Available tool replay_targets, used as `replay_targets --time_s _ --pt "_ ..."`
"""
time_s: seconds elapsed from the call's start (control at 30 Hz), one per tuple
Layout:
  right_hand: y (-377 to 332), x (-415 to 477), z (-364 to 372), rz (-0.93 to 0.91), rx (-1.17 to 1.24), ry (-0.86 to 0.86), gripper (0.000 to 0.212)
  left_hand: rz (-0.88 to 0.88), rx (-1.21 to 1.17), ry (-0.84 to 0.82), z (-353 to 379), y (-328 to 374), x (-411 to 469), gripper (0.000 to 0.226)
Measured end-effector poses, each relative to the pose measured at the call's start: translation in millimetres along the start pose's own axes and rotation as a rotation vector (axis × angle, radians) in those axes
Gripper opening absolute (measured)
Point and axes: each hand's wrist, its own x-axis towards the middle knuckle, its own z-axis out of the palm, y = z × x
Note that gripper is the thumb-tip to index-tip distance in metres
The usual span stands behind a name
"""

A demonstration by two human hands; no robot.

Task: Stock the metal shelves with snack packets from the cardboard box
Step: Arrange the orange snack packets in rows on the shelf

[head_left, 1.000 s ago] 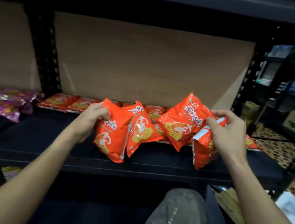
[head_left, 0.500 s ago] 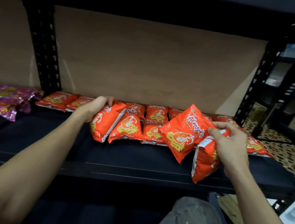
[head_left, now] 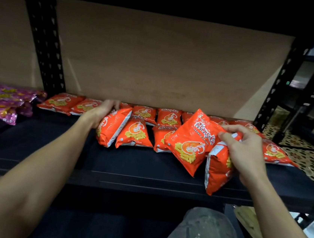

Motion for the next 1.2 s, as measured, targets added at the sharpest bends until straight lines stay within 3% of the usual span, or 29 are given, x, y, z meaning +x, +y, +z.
replay_targets --time_s 0.13,0.23,0.4,0.7,0.9,1.0,1.2 --pt "2 0 3 0.003 0.006 -0.017 0.017 0.061 0.086 -0.02 10 -2 12 0.025" --pt "4 1 5 0.009 -0.011 -0.039 0.014 0.068 0.111 -0.048 12 1 11 0.004" --pt "5 5 9 0.014 -0.031 -0.063 0.01 0.066 0.082 -0.066 6 2 12 0.019" --pt "0 4 21 -0.012 -0.07 -0.118 0.009 0.142 0.055 0.099 -28 -19 5 0.051" --pt "-6 0 26 -0.008 -0.069 -0.163 0.011 0.278 0.002 0.065 -36 -39 -7 0.027" --pt "-11 -4 29 0.008 -0.046 -0.176 0.011 0.238 0.0 0.12 -35 -49 -12 0.02" --pt "-12 -10 35 0.023 -0.022 -0.201 0.009 0.049 0.084 0.177 -38 -57 -11 0.05"
